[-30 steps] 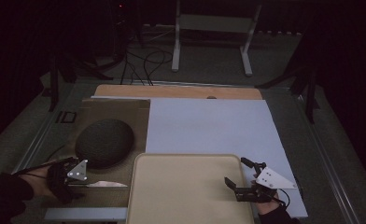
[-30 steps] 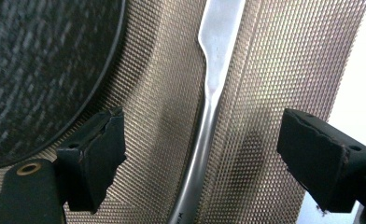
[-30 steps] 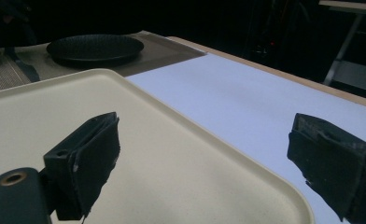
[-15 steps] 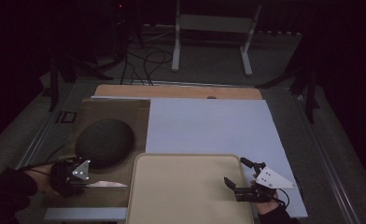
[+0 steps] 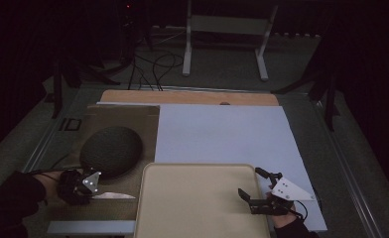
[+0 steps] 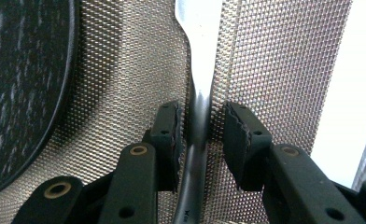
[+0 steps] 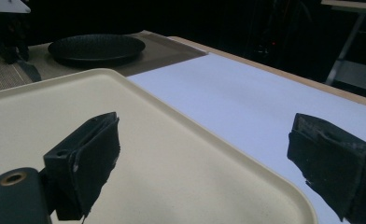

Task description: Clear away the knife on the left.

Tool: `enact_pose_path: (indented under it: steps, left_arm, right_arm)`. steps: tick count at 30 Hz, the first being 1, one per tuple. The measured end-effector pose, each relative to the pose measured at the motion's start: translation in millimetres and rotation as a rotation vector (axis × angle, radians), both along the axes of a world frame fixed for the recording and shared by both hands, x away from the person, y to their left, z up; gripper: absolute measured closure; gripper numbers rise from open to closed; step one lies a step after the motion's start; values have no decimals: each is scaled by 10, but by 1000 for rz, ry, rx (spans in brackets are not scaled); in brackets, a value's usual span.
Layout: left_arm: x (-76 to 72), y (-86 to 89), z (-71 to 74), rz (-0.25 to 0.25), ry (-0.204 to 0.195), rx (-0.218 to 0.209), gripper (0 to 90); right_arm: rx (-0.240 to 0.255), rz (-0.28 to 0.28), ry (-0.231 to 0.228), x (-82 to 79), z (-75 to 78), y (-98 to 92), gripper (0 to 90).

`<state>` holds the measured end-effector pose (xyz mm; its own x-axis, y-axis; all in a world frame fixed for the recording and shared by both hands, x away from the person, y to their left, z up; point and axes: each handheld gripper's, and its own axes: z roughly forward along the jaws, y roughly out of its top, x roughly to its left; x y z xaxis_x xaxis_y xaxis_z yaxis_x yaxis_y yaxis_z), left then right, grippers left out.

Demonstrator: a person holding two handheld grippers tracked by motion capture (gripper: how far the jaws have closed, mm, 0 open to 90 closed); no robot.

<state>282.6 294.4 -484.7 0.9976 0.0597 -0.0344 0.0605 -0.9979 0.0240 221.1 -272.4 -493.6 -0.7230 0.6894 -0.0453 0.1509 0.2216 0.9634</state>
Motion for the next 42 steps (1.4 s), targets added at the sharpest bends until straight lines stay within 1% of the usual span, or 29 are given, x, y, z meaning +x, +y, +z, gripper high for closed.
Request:
enact_pose_path:
  steps: [1, 3, 4, 5, 8, 10, 12, 15, 17, 19, 20, 22, 23, 24, 25, 27, 28, 30, 31, 32, 33, 35, 36, 37, 38, 39, 40, 41, 42]
  left_arm:
    - [16, -11, 0, 7, 0, 6, 703]
    - [28, -39, -2, 0, 8, 24, 718]
    - [32, -50, 0, 5, 2, 21, 740]
    - [25, -62, -3, -3, 0, 25, 789]
    - [13, -63, -1, -9, -6, 25, 798]
    - [16, -55, -2, -8, -3, 19, 804]
    - [25, -51, -2, -17, 7, 16, 806]
    - [29, -73, 1, -47, 14, 29, 807]
    - [35, -73, 3, -51, 37, 23, 808]
    - [32, -61, 6, -49, 37, 22, 809]
    - [30, -53, 8, -38, 38, 21, 809]
    - [25, -42, 9, -45, 35, 29, 810]
    - [20, -16, 12, -27, 43, 39, 810]
    - [11, -8, 17, -31, 43, 42, 811]
    - [6, -1, 28, -23, 36, 47, 811]
    - [1, 12, 49, -10, 32, 44, 811]
    - [6, 19, 64, 6, 42, 43, 811]
    - [8, 23, 86, 15, 39, 43, 812]
    - [2, 22, 96, 10, 48, 48, 812]
    - [1, 17, 101, 17, 37, 55, 812]
    - [4, 14, 108, 27, 48, 58, 812]
    - [4, 14, 108, 27, 48, 58, 812]
    - [-1, -9, 144, 29, 57, 54, 812]
    - [1, -19, 155, 39, 46, 54, 812]
    - [12, -29, 170, 53, 59, 55, 812]
    - [5, -38, 182, 42, 55, 57, 812]
    - [11, -54, 198, 52, 48, 67, 811]
    - [16, -66, 214, 58, 60, 65, 812]
    - [11, -78, 233, 48, 50, 61, 811]
  right_arm:
    - [1, 1, -1, 2, -1, -2, 89]
    - [0, 1, -1, 1, -2, -1, 89]
    - [0, 2, -1, -1, -1, 0, 89]
    - [1, 3, -1, -2, -1, -1, 89]
    - [4, 0, -4, -3, 2, -9, 89]
    - [5, -1, -2, -3, 3, -11, 89]
    - [3, 1, -6, -8, 7, -8, 89]
    - [3, 0, -6, -8, 6, -9, 89]
    - [4, -3, -5, -9, 7, -12, 89]
    - [4, -5, -4, -11, 8, -15, 89]
    - [5, -5, -5, -10, 8, -18, 89]
    - [5, -6, -5, -10, 8, -19, 89]
    - [5, -7, -5, -9, 7, -19, 89]
    - [3, -6, -4, -9, 7, -13, 89]
    - [2, -5, -5, -9, 8, -11, 89]
    - [-2, -5, -6, -8, 8, -9, 89]
    - [-1, -5, -5, -8, 7, -9, 89]
    - [-1, -7, -4, -5, 5, -8, 89]
    - [0, -6, -4, -5, 5, -8, 89]
    - [0, -6, -5, -5, 6, -8, 89]
    - [-2, -6, -5, -6, 7, -7, 89]
    - [-2, -6, -4, -6, 7, -6, 89]
    - [-1, -6, -5, -7, 7, -8, 89]
    - [1, -7, -5, -6, 7, -9, 89]
    - [2, -8, -3, -5, 7, -11, 89]
    - [2, -9, -4, -6, 8, -11, 89]
    - [1, -9, -4, -7, 9, -11, 89]
    - [2, -8, -4, -8, 10, -11, 89]
    - [3, -9, -4, -8, 10, -11, 90]
